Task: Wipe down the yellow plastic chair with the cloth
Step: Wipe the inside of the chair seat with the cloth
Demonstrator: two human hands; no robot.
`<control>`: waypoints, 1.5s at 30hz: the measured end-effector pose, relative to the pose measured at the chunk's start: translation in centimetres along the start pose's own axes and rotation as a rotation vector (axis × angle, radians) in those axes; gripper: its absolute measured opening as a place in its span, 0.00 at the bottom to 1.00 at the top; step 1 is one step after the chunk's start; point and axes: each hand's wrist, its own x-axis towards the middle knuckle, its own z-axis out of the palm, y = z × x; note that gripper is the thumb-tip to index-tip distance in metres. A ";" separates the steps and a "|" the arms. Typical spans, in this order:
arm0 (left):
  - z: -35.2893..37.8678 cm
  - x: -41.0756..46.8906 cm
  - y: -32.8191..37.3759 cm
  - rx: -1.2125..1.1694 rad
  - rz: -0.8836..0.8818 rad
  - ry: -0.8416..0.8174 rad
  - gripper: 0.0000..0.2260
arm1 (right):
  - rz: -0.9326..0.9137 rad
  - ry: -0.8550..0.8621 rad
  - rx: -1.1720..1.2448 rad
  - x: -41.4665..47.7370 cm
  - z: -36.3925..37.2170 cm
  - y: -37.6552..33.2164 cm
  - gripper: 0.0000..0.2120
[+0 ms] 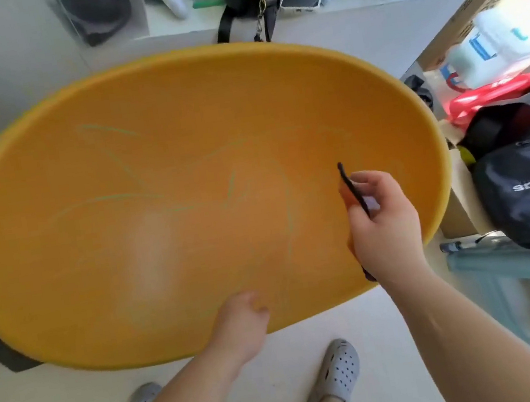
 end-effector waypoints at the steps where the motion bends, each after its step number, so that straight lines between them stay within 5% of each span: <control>1: -0.4 1.2 -0.7 0.093 0.032 0.050 0.10 | -0.035 -0.033 -0.047 0.5 1.8 1.9 0.15; 5: -2.0 5.5 -3.7 0.325 0.152 0.208 0.10 | -0.023 -0.126 -0.232 -0.1 8.8 11.5 0.18; 10: -2.2 10.1 -6.1 0.409 0.359 0.156 0.11 | -0.061 -0.603 -0.774 -2.8 14.5 19.9 0.26; 14: -2.3 13.8 -8.3 0.768 0.461 0.234 0.21 | -0.334 -0.305 -0.823 -0.9 16.9 22.5 0.17; 21: -3.8 15.5 -8.6 1.358 0.446 0.359 0.27 | -0.359 -0.413 -1.005 1.7 23.4 25.2 0.38; 26: -4.4 15.2 -7.9 1.333 0.520 0.373 0.29 | -0.374 -0.467 -1.017 3.1 22.2 27.3 0.34; 32: -3.1 16.1 -9.5 1.355 0.522 0.249 0.30 | -0.242 -0.321 -1.109 6.0 19.8 28.2 0.30; 40: -3.2 17.2 -8.8 1.376 0.531 0.186 0.27 | -0.502 -0.755 -1.004 -6.2 18.9 26.6 0.31; 45: -4.9 16.9 -8.4 1.420 0.501 0.210 0.27 | -0.278 -0.407 -1.213 5.0 18.1 28.1 0.33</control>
